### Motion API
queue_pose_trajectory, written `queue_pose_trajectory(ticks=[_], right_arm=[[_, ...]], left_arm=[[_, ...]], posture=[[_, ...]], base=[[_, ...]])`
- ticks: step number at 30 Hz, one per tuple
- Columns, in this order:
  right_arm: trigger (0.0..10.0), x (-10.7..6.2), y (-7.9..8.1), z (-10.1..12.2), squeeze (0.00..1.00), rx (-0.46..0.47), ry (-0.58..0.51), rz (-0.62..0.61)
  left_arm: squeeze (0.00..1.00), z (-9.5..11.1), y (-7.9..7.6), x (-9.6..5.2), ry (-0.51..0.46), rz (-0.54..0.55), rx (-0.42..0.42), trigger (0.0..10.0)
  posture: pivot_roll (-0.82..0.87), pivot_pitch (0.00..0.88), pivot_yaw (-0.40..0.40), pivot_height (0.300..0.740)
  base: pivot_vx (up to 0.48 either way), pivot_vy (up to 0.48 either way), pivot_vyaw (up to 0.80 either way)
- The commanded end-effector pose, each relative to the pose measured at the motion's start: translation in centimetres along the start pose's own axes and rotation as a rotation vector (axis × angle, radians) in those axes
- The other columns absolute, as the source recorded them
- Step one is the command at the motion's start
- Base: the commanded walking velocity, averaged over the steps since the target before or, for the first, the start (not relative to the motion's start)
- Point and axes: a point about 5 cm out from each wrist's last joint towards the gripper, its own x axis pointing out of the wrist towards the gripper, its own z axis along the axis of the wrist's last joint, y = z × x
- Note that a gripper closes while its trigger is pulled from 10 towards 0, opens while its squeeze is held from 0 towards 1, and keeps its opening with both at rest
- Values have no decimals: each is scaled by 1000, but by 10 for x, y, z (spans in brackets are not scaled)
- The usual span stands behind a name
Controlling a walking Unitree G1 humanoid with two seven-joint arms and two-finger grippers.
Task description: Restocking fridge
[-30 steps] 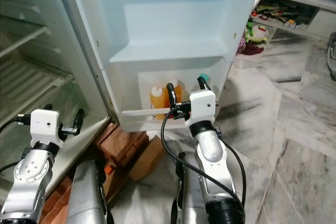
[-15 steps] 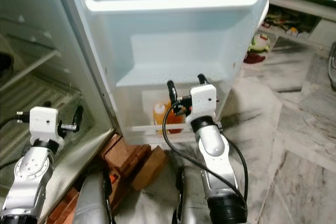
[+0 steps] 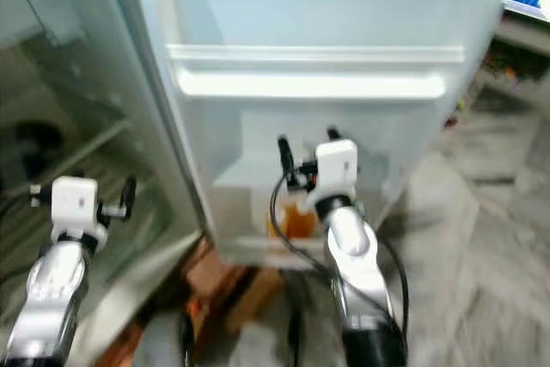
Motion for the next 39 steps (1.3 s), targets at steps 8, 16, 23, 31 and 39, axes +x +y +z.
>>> queue_pose_trajectory(ticks=[8, 16, 23, 31, 39], right_arm=[[10000, -6, -3, -3, 0, 24, 29, -25], [10000, -9, -4, -10, 0, 55, 74, -51], [10000, -14, -5, -26, 0, 98, 186, -58], [10000, -18, -6, -37, 0, 91, 256, -70], [10000, -17, -1, -39, 0, 113, 269, -49]], left_arm=[[0, -1, -4, 2, 1, -8, 12, 10000], [0, -1, -4, 3, 2, -7, 13, 10000], [0, -2, -5, 2, 11, -7, 18, 10000], [0, -2, -4, 2, 13, -6, 27, 10000], [0, -1, -4, 4, 4, -12, 44, 10000]], posture=[[65, 0, -24, 740], [65, 0, -29, 740], [68, 0, -31, 740], [69, 0, -29, 740], [78, 0, -31, 740]], base=[[0, 0, 0], [0, 0, 0], [-158, 0, 0], [-380, 0, 0], [-337, 0, 0]])
